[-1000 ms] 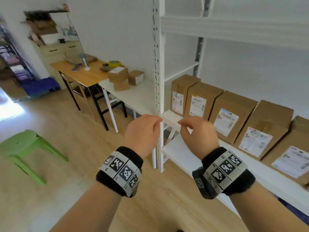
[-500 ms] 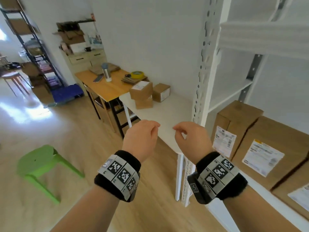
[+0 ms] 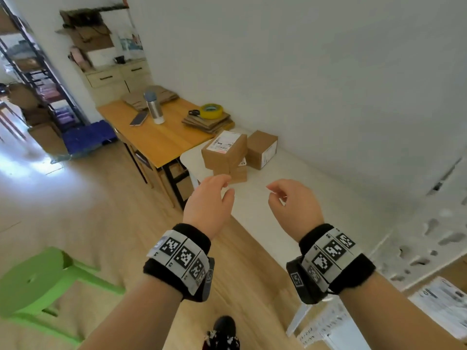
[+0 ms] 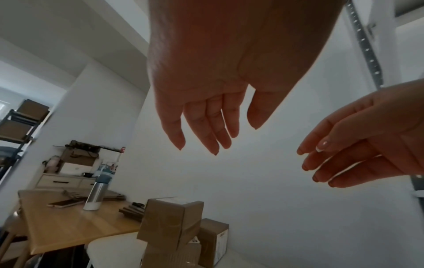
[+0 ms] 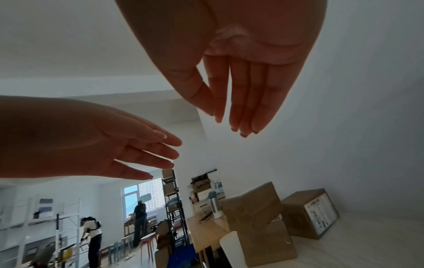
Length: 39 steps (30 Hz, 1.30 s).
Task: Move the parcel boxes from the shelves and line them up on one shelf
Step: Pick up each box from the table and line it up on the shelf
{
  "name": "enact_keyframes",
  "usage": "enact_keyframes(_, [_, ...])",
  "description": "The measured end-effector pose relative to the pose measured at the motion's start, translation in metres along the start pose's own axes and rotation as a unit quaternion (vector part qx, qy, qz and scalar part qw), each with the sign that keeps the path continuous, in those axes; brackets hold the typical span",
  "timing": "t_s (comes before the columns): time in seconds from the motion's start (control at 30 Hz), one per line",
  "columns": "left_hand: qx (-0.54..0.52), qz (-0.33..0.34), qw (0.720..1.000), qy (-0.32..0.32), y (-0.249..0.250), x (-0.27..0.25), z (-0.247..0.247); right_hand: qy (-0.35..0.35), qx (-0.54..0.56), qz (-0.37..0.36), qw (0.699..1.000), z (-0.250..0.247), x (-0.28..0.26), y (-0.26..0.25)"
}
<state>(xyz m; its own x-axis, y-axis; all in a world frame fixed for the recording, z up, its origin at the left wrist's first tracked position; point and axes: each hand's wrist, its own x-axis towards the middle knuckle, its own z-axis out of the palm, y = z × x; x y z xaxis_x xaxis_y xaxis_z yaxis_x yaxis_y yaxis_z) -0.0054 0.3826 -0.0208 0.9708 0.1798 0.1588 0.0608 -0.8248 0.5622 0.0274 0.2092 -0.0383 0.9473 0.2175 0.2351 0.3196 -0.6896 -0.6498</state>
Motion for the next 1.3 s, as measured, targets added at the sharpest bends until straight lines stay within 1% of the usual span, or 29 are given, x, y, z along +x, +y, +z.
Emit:
enact_keyframes(0.1, [-0.018, -0.011, 1.0, -0.023, -0.036, 0.059, 0.001, -0.008, 0.002, 0.046, 0.999, 0.036, 0.051, 0.002])
enact_keyframes(0.27, [-0.064, -0.107, 0.989, -0.084, -0.098, 0.161, 0.008, -0.031, 0.015, 0.127, 0.991, 0.097, 0.14, 0.009])
enact_keyframes(0.43, [-0.153, -0.208, 0.955, -0.149, -0.145, 0.241, 0.033, -0.034, 0.015, 0.191, 0.981, 0.144, 0.213, 0.038])
enact_keyframes(0.5, [-0.182, -0.226, 0.943, -0.164, -0.157, 0.267, 0.045, -0.031, -0.008, 0.192, 0.981, 0.158, 0.242, 0.058])
enact_keyframes(0.57, [-0.221, -0.248, 0.926, -0.18, -0.166, 0.287, 0.057, -0.029, -0.045, 0.177, 0.983, 0.172, 0.269, 0.08])
enact_keyframes(0.63, [-0.289, -0.28, 0.893, -0.201, -0.174, 0.301, 0.068, -0.05, -0.092, 0.17, 0.98, 0.188, 0.291, 0.104])
enact_keyframes(0.7, [-0.355, -0.305, 0.854, -0.228, -0.179, 0.31, 0.075, -0.092, -0.141, 0.19, 0.967, 0.203, 0.308, 0.123])
enact_keyframes(0.73, [-0.379, -0.314, 0.836, -0.242, -0.182, 0.312, 0.078, -0.112, -0.162, 0.186, 0.963, 0.212, 0.317, 0.134])
enact_keyframes(0.77, [-0.4, -0.317, 0.822, -0.253, -0.184, 0.314, 0.08, -0.13, -0.179, 0.176, 0.959, 0.22, 0.324, 0.145])
enact_keyframes(0.83, [-0.431, -0.313, 0.802, -0.269, -0.188, 0.317, 0.084, -0.163, -0.222, 0.166, 0.947, 0.232, 0.337, 0.165])
enact_keyframes(0.9, [-0.443, -0.306, 0.793, -0.284, -0.189, 0.319, 0.087, -0.168, -0.231, 0.166, 0.944, 0.232, 0.345, 0.172])
enact_keyframes(1.0, [-0.442, -0.301, 0.791, -0.297, -0.187, 0.321, 0.091, -0.154, -0.237, 0.152, 0.947, 0.226, 0.345, 0.177])
enact_keyframes(1.07, [-0.444, -0.305, 0.788, -0.3, -0.184, 0.32, 0.093, -0.146, -0.255, 0.133, 0.947, 0.225, 0.341, 0.181])
enact_keyframes(1.2, [-0.441, -0.295, 0.786, -0.317, -0.18, 0.313, 0.096, -0.161, -0.252, 0.136, 0.945, 0.219, 0.327, 0.188])
enact_keyframes(1.3, [-0.442, -0.285, 0.781, -0.337, -0.172, 0.304, 0.099, -0.138, -0.258, 0.133, 0.947, 0.205, 0.315, 0.185])
